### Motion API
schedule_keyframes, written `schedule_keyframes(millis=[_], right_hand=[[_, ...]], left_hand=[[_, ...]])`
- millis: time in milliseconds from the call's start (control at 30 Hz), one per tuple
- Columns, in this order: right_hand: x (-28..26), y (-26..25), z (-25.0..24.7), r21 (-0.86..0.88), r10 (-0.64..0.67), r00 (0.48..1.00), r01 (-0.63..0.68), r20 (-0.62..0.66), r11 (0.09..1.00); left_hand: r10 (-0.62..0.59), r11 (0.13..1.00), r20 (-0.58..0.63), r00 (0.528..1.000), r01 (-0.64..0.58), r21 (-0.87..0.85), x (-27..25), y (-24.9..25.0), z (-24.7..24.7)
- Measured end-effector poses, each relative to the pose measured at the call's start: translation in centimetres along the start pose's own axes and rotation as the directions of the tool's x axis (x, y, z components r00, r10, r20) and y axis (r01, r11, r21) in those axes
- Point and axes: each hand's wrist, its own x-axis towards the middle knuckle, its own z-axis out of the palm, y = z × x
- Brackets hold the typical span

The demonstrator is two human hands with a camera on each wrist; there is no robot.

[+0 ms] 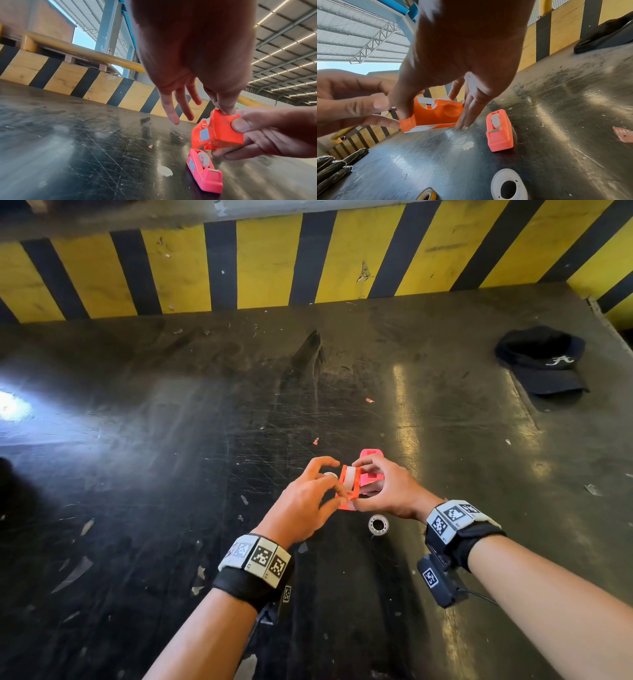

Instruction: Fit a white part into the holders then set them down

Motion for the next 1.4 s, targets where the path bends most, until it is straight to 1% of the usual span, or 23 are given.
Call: schedule_keyframes(millis=[67,133,200,233,267,300,367,400,433,500,567,600,700,833,1000,1067,1100,1200,1267,1333,1400], right_hand=[[0.0,0.0,-0.1,-0.016,0.004,1.000,-0.004,0.007,1.000],[0.0,0.0,-0.3,-0.021,0.015,1.000,-0.015,0.003,1.000],[0.0,0.0,-0.4,-0.018,0.016,1.000,-0.016,-0.019,1.000],[0.1,0.1,-0.5,-0.018,0.009,1.000,-0.009,-0.027,1.000],[0.0,0.0,-0.6,-0.016,0.004,1.000,-0.004,-0.027,1.000],[0.0,0.0,-0.7,-0.009,-0.002,1.000,0.002,-0.021,1.000],[-0.1,-0.2,-0.8,0.001,-0.001,1.000,0.001,-0.010,1.000],[-0.1,-0.2,-0.9,0.007,0.004,1.000,-0.004,0.001,1.000],[-0.1,-0.4,-0.9,0.011,0.003,1.000,-0.004,0.015,1.000],[-0.2,-0.7,-0.8,-0.002,-0.003,0.999,0.003,0.037,1.000],[-0.3,-1.2,-0.8,-0.017,-0.015,0.998,0.016,0.058,1.000],[-0.4,-1.4,-0.9,-0.014,-0.017,0.997,0.018,0.071,1.000],[-0.6,-1.7,-0.9,0.000,-0.020,0.995,0.020,0.097,1.000],[-0.6,-1.6,-0.4,0.025,-0.016,0.990,0.012,0.142,1.000],[-0.2,-0.8,0.1,0.032,0.002,0.975,-0.010,0.221,0.999],[0.3,-0.5,0.0,-0.010,0.022,0.976,-0.020,0.217,1.000],[0.7,-0.3,-0.3,-0.050,0.027,0.983,-0.018,0.180,0.999],[2.3,0.5,-1.5,-0.222,0.017,1.000,-0.015,0.007,0.975],[3.3,1.4,-2.4,-0.320,0.034,0.998,-0.049,-0.051,0.946],[4.1,2.3,-3.0,-0.393,0.088,0.995,-0.096,-0.039,0.915],[4.7,3.2,-3.2,-0.467,0.139,0.990,-0.122,0.002,0.876]], left_hand=[[0.033,0.998,-0.038,0.999,-0.031,0.052,-0.3,0.0,0.1],[0.068,0.992,-0.043,0.997,-0.063,0.110,-0.6,0.0,-0.1],[0.090,0.985,0.004,0.996,-0.090,0.146,-0.7,-0.2,-0.3],[0.082,0.986,0.030,0.996,-0.086,0.140,-0.7,-0.3,-0.4],[0.064,0.991,0.041,0.997,-0.069,0.114,-0.7,-0.4,-0.5],[0.047,0.997,0.020,0.999,-0.048,0.066,-0.7,-0.5,-0.7],[0.005,0.997,-0.087,0.996,-0.012,-0.082,-0.1,-0.7,-1.0],[-0.037,0.988,-0.115,0.993,0.020,-0.151,0.2,-0.7,-1.2],[-0.087,0.979,-0.100,0.991,0.066,-0.194,0.7,-0.7,-1.4],[-0.158,0.962,0.031,0.987,0.161,-0.222,1.4,-0.7,-1.7],[-0.167,0.951,0.149,0.975,0.199,-0.236,1.9,-0.8,-1.7],[-0.155,0.949,0.178,0.972,0.197,-0.248,2.0,-0.8,-1.7],[-0.148,0.941,0.204,0.968,0.201,-0.270,2.2,-0.8,-1.5],[-0.161,0.950,0.237,0.958,0.216,-0.225,2.2,-1.0,-0.9],[-0.144,0.969,0.201,0.969,0.179,-0.168,2.6,-2.0,0.3],[-0.146,0.971,0.179,0.973,0.176,-0.163,3.2,-2.6,0.5],[-0.152,0.969,0.167,0.974,0.180,-0.168,3.6,-2.9,0.5],[-0.190,0.964,0.152,0.970,0.214,-0.159,5.3,-3.7,0.6],[-0.226,0.960,0.152,0.962,0.247,-0.136,6.5,-4.4,1.0],[-0.259,0.958,0.168,0.951,0.275,-0.079,7.5,-5.3,1.6],[-0.288,0.954,0.195,0.938,0.298,-0.025,8.3,-6.3,2.4]])
